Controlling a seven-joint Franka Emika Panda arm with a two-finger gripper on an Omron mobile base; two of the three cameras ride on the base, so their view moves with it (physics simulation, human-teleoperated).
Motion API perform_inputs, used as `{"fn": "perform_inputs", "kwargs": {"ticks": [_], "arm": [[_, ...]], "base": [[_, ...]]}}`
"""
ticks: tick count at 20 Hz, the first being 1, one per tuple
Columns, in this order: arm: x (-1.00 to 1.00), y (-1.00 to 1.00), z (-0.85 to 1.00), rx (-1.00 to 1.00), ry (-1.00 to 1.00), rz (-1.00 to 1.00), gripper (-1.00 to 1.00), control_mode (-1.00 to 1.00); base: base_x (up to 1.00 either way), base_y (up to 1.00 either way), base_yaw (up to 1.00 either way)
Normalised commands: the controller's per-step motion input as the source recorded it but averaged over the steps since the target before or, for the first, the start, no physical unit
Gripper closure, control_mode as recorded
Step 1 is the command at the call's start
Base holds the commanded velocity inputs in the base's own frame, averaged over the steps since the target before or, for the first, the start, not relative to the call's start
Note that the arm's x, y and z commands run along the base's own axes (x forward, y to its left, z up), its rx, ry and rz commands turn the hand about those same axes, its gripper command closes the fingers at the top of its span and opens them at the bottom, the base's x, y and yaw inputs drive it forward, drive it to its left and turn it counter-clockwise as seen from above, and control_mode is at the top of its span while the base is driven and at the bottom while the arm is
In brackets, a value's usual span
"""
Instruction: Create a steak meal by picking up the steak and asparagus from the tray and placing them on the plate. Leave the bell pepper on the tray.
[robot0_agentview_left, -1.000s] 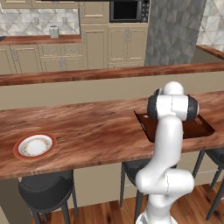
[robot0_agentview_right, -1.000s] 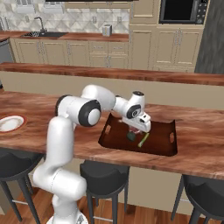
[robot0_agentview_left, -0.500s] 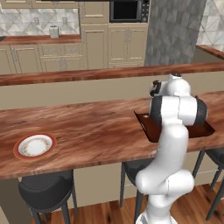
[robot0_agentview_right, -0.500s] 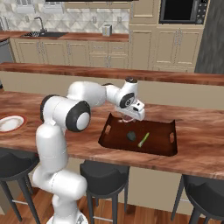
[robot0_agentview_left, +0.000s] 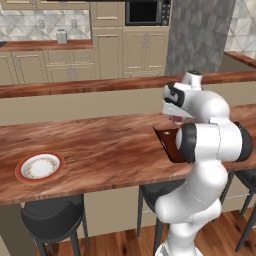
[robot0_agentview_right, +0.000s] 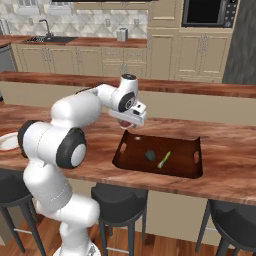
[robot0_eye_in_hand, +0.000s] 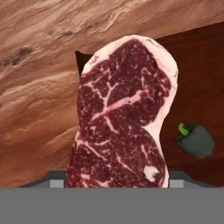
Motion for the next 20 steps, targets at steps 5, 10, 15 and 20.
{"fn": "perform_inputs", "kwargs": {"ticks": [5, 10, 15, 20], "arm": [[-0.57, 1.0, 0.4, 0.0, 0.0, 0.21, 1.0, -1.0], [-0.53, 1.0, 0.02, 0.01, 0.0, 0.22, 1.0, -1.0], [-0.46, 1.0, 0.0, 0.05, 0.0, 0.2, 1.0, -1.0], [-0.22, 1.0, 0.0, 0.07, 0.0, 0.18, 1.0, -1.0]], "base": [[0.0, 0.0, 0.0], [0.0, 0.0, 0.0], [0.0, 0.0, 0.0], [0.0, 0.0, 0.0]]}}
